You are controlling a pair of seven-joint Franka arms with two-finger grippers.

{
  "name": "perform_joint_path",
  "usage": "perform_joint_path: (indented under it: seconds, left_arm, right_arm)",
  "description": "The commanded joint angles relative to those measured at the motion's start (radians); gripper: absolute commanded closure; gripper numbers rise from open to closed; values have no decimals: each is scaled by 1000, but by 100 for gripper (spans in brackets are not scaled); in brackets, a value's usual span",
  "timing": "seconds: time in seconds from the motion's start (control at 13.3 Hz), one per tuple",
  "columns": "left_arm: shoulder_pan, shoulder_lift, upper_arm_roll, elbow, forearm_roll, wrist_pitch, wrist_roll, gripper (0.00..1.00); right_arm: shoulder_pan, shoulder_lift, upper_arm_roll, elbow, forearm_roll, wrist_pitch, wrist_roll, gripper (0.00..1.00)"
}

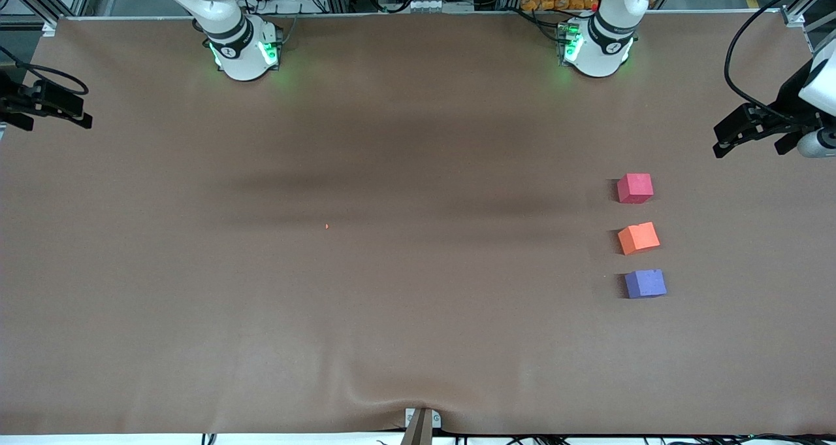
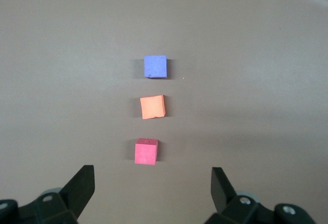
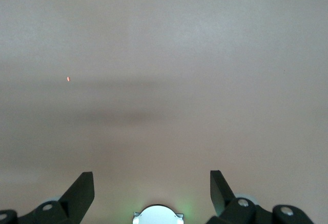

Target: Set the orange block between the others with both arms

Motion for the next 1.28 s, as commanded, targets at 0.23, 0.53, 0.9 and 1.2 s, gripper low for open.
perform_joint_path:
  seconds: [0.23,0.53,0.9,1.2]
  left_arm:
    - [5,-3,-3,6,10,0,14,0]
    - [2,-3,-5,8,10,0,14,0]
    - [-2,-10,-9,8,22,-7,10,0]
    - [-5,-5,-9,21,23,-27,23,0]
  right_arm:
    - [-17,-5,12,-17,3,11,-1,0]
    - [-16,-5,12,-17,3,10,1,0]
    - [-17,-7,12,-17,3,4,-1,0]
    - [-17,-7,11,-19,1,-2,-1,0]
